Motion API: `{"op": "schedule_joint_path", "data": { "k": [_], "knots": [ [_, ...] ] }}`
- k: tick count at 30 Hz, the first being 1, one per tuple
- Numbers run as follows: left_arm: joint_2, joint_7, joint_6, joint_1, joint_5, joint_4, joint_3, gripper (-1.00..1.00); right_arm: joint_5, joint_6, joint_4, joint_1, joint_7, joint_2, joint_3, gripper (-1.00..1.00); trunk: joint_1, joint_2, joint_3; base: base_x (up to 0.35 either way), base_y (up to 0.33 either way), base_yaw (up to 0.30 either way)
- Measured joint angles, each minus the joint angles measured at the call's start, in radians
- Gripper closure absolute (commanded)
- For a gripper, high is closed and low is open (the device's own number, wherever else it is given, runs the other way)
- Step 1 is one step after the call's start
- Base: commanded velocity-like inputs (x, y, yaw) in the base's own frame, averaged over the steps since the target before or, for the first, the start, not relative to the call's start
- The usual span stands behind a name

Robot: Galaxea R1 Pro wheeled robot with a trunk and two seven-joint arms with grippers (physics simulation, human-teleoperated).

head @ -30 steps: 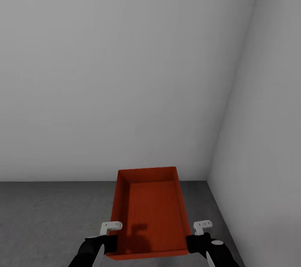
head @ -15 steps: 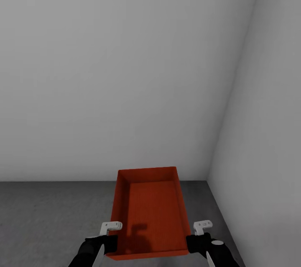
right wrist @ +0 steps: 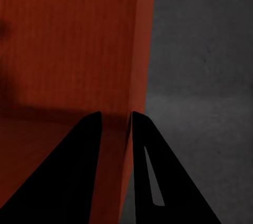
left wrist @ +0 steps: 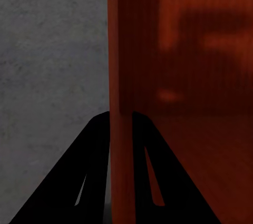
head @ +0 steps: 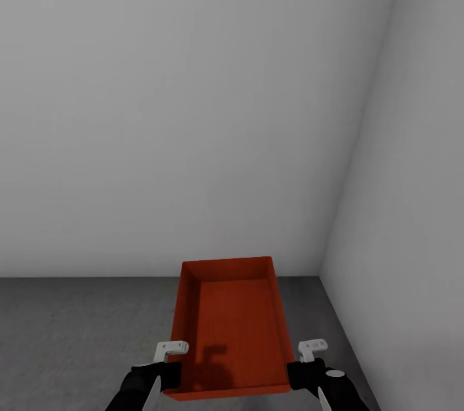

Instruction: Move the two storage containers from the living room to the garage. In the garage, place one container on the floor and stack the other container on top of it (either order is fine).

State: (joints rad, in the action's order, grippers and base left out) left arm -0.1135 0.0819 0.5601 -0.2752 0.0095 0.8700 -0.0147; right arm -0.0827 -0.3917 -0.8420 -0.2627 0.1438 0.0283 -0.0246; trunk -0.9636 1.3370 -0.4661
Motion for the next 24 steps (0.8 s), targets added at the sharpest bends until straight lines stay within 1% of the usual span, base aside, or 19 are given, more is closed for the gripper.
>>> {"op": "schedule_joint_path", "data": {
  "k": [19, 24],
  "knots": [
    [0.000, 0.000, 0.001, 0.000, 0.000, 0.000, 0.000, 1.00, 0.000, 0.000, 0.000, 0.000, 0.000, 0.000, 0.000, 1.00, -0.073, 0.133, -0.060, 0.000, 0.000, 0.000],
    [0.000, 0.000, 0.001, 0.000, 0.000, 0.000, 0.000, 1.00, -0.001, -0.001, 0.000, 0.000, 0.001, 0.000, 0.001, 1.00, -0.092, 0.168, -0.080, 0.000, 0.000, 0.000]
  ]
}}
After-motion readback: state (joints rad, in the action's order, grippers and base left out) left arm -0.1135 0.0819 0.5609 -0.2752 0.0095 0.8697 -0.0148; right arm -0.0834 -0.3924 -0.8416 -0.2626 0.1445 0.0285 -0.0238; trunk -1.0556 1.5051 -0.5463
